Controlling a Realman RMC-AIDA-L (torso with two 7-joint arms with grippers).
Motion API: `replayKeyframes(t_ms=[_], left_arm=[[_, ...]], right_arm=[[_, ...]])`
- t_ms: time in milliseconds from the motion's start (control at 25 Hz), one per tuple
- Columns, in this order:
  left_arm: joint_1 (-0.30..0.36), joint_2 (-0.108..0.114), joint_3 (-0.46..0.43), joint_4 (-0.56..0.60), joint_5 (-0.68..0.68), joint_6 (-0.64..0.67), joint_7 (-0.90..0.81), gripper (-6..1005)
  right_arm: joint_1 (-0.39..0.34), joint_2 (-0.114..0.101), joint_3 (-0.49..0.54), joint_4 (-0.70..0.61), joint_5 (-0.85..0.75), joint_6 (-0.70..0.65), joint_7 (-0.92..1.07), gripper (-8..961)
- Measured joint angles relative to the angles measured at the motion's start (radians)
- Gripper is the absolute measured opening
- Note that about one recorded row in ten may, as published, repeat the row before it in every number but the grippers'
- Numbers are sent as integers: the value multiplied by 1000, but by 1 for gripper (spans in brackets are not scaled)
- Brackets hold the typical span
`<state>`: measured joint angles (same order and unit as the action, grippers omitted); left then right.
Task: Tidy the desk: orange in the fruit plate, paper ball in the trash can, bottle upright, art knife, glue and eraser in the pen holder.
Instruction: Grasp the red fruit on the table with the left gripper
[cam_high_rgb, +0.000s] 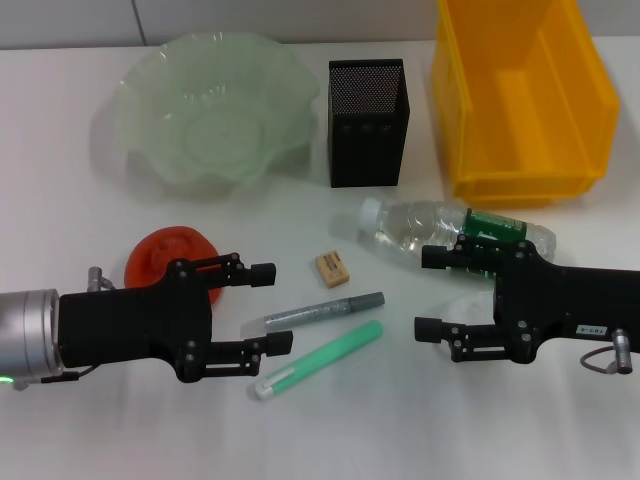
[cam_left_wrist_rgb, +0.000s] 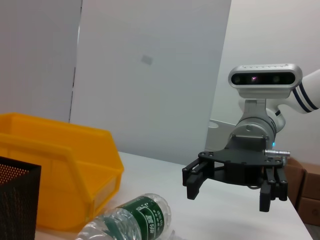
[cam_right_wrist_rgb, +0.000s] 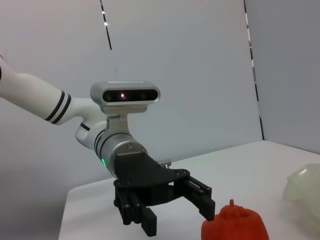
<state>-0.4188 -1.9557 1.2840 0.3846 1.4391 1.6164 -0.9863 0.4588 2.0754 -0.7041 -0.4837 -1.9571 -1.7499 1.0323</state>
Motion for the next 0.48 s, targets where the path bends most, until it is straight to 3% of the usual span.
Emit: replayKeyframes(t_ms=[480], left_arm=[[-3,-3,0,1,1,-3,4,753]], right_arm=[[3,0,0,1,-2,1,0,819]])
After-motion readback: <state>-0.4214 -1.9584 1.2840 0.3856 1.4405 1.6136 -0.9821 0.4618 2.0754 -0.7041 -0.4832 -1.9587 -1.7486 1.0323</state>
